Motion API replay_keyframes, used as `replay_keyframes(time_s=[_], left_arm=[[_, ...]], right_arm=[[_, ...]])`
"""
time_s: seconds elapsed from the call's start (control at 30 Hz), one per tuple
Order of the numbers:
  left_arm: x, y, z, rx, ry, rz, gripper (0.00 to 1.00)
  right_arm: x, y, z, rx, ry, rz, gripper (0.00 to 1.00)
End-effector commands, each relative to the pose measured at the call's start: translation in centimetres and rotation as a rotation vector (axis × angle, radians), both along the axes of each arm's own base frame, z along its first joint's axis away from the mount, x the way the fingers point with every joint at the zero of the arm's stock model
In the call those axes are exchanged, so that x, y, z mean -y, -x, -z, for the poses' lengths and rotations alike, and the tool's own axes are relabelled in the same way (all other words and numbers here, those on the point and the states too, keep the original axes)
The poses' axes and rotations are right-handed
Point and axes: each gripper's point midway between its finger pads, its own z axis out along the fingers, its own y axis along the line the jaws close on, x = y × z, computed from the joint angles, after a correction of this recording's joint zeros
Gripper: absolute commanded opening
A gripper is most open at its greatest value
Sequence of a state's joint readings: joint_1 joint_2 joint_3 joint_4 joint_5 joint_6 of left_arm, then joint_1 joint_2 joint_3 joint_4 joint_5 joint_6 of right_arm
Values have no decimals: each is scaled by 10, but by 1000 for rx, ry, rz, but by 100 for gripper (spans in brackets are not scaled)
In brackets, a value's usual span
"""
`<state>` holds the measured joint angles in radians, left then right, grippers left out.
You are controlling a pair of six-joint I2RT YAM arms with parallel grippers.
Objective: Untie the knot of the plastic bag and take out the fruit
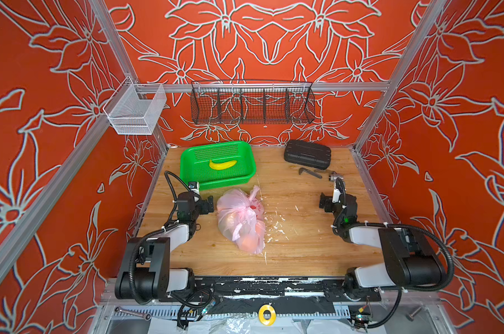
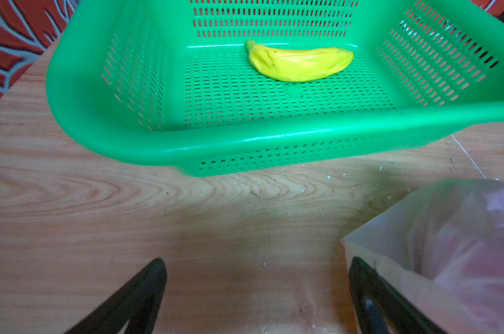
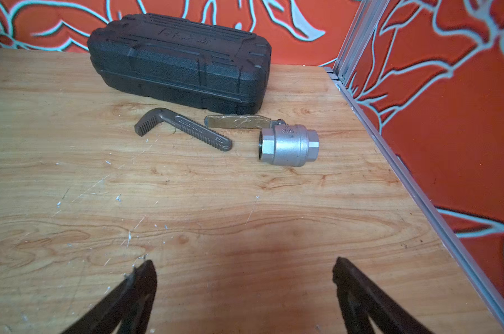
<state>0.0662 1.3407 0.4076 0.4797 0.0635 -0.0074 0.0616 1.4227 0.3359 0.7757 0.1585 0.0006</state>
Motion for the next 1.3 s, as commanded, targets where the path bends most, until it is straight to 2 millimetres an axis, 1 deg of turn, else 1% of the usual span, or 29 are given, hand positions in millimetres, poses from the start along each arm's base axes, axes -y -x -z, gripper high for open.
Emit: replay_keyframes(time_s=[0.0,0.5,0.57,0.73,0.9,1.0,1.07,1.17,1.2,1.27], left_arm=[[1,-2,-1,-1,-1,5,97],[1,-2,-1,-1,-1,5,97],[1,-2,-1,0,-2,4,100],[-1,-2,-3,1,-3,-7,99],[-1,1,-8,20,-5,-11,99],[-6,5,-14,32,-7,-39,100],[-9,7,-21,29,-8,-61,100],[-14,12,-40,43,-12,-104,100],[-15,15,-47,51,-18,-126,100],[-18,21,-63,67,0,-174,100]], right_arm=[[2,1,-4,17,4,9,97],[2,1,-4,20,4,9,97],[2,1,-4,21,5,10,97],[3,3,-7,28,4,17,97],[7,7,-17,40,1,39,97],[8,9,-28,39,2,47,97],[10,11,-38,28,-2,59,97],[14,18,-57,9,-60,110,97],[10,20,-65,2,-100,103,97],[-8,22,-76,-38,-165,16,96]])
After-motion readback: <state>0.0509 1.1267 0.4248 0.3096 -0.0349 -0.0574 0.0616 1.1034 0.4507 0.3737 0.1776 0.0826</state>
